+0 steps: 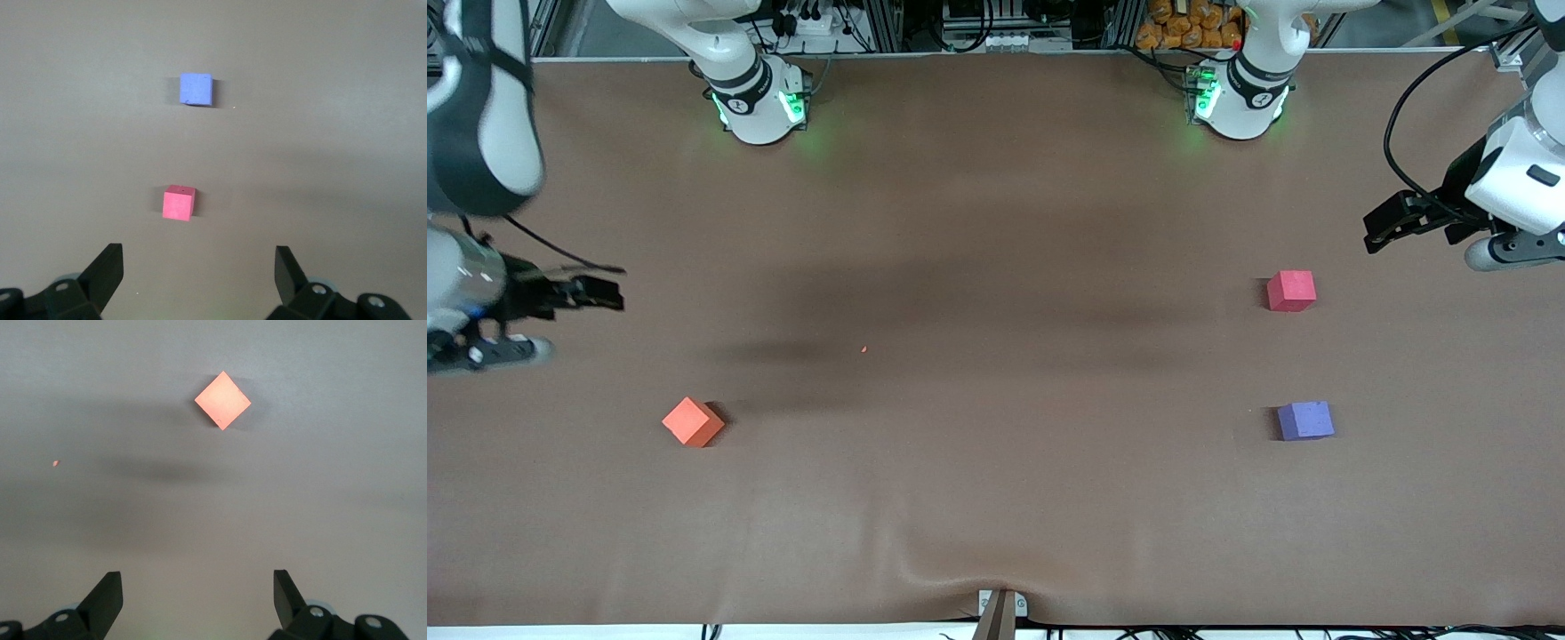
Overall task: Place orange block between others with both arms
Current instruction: 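Reach the right gripper down over the orange cube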
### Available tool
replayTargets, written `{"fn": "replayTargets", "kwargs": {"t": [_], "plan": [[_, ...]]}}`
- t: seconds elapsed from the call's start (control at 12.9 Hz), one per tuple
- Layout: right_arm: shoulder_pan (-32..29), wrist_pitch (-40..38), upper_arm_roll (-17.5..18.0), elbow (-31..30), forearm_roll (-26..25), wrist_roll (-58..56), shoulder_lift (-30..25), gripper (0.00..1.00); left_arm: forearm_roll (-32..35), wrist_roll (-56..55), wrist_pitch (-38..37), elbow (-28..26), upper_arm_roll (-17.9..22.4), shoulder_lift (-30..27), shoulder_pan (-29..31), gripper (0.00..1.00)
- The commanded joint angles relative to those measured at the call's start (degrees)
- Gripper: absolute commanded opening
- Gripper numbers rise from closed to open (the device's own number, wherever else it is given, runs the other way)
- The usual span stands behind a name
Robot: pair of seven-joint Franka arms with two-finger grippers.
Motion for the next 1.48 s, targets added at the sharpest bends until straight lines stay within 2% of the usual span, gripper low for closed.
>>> {"fn": "replayTargets", "kwargs": {"t": [0.0,0.16,0.7,1.17,1.4], "plan": [[-1.4,3.8,0.9,1.3,0.9,-2.7,6.9,1.0,-1.6,0.9,0.2,-0.3,0.3,-0.4,0.5,1.0],[-1.4,10.4,0.9,1.3,0.9,-4.4,13.0,1.0,-1.3,1.0,0.2,-0.1,0.3,-0.4,0.6,1.0],[-1.0,26.4,0.9,1.3,0.8,-36.7,22.6,1.0,-1.1,1.0,0.0,-0.4,0.3,-0.5,0.5,1.0],[-0.8,28.6,1.0,1.2,0.7,-38.4,25.0,1.0,-1.1,1.0,-0.2,-0.4,0.3,-0.6,0.5,1.0],[-0.6,32.1,1.1,1.2,0.7,-41.4,26.0,1.0,-1.1,0.9,-0.2,-0.4,0.3,-0.5,0.6,1.0]]}}
